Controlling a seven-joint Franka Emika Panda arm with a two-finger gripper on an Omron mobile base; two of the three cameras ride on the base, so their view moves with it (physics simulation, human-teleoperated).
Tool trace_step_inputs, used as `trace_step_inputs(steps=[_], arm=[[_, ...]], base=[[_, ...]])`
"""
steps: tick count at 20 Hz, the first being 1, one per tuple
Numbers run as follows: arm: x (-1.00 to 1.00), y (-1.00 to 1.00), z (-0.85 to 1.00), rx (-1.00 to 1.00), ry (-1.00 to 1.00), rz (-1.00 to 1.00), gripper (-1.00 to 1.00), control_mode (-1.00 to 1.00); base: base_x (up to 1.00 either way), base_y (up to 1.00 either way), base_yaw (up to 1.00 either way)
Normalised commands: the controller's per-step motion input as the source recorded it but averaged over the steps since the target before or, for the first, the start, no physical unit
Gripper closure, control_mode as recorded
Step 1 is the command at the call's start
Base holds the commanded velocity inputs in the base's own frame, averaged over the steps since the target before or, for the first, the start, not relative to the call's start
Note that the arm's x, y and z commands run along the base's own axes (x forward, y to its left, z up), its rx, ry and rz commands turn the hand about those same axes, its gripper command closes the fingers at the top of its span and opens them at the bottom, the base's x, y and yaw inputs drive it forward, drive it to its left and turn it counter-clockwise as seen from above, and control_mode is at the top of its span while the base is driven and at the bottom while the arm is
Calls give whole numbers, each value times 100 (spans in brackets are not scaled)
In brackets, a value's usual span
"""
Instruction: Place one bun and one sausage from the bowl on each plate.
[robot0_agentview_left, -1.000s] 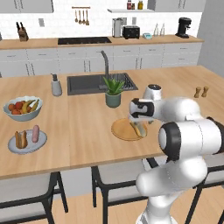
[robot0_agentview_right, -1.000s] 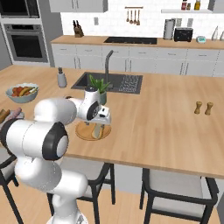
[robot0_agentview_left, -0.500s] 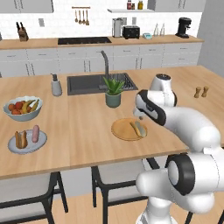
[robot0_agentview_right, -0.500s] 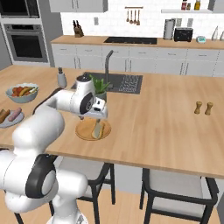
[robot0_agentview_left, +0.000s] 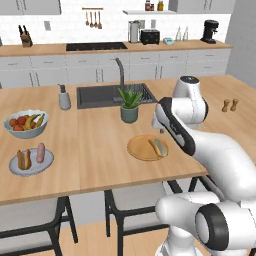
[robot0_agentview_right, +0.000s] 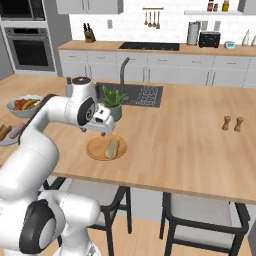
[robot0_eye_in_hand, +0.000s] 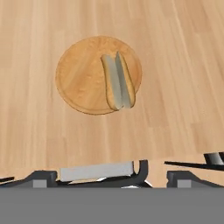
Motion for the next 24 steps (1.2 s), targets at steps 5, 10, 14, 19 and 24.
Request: trace_step_inputs(steps=[5,10,14,19,24], arm=[[-17,-4,26,0,0,-2,-100,-100],[0,0,0,0,0,0,-100,100],[0,0,0,0,0,0,-100,100],[0,0,0,0,0,0,-100,100],[0,0,0,0,0,0,-100,100]], base=[[0,0,0],[-49,8,0],[-35,96,0],[1,100,0],[5,100,0]])
